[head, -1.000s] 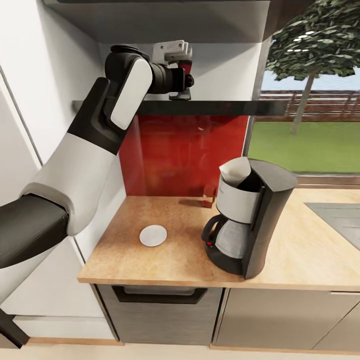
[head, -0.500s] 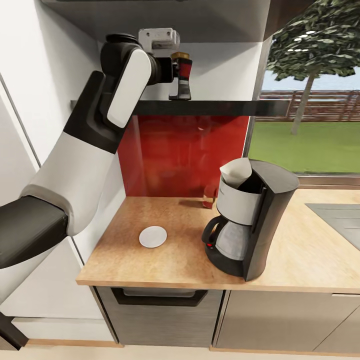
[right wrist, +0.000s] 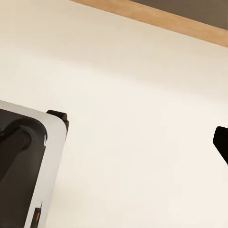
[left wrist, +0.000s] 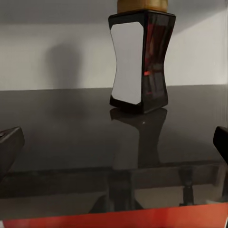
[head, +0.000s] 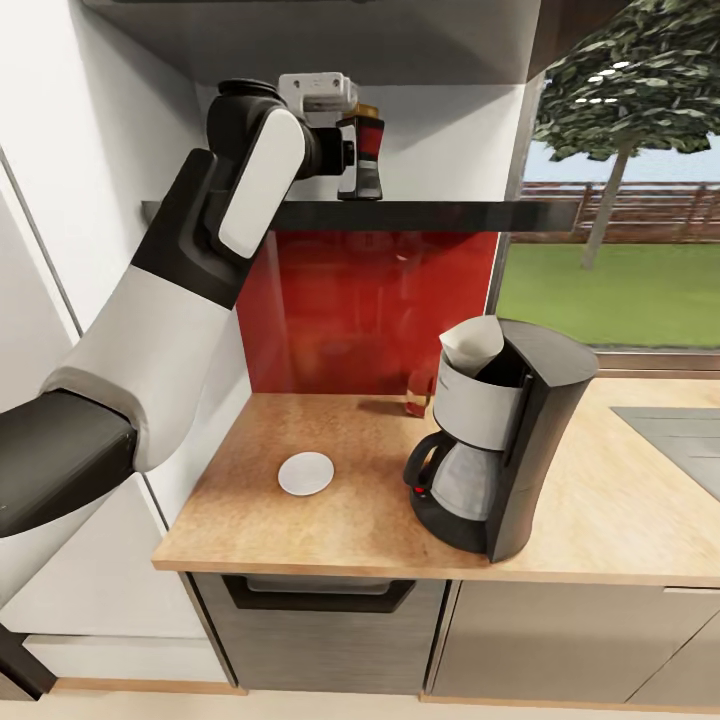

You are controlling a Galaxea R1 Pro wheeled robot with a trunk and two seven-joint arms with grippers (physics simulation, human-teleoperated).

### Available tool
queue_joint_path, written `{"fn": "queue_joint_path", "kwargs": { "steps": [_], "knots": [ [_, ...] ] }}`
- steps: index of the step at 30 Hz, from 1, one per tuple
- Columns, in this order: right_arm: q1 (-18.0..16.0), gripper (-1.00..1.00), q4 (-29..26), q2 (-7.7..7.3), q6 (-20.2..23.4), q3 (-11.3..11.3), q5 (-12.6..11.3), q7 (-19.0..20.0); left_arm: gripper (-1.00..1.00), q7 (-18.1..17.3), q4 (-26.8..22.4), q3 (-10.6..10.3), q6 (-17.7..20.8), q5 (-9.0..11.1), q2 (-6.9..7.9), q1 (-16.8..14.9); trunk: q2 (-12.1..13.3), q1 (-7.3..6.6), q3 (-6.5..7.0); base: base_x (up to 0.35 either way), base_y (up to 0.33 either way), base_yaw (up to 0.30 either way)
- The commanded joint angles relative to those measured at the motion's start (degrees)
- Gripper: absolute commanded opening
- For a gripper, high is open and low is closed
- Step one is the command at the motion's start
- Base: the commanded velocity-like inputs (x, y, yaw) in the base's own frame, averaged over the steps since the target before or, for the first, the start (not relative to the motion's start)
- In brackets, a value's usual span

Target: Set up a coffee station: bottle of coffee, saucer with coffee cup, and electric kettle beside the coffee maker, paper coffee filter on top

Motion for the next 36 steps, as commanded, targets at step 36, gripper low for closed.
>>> {"fn": "queue_joint_path", "kwargs": {
  "steps": [36],
  "knots": [
    [-0.09, 1.0, 0.2, -0.08, -0.31, -0.5, 0.11, 0.34, 1.0, 0.55, -2.3, 0.14, 0.06, 0.57, 0.0, -0.07, 11.96, -6.58, 5.3, 0.0, 0.0, 0.0]
  ]
}}
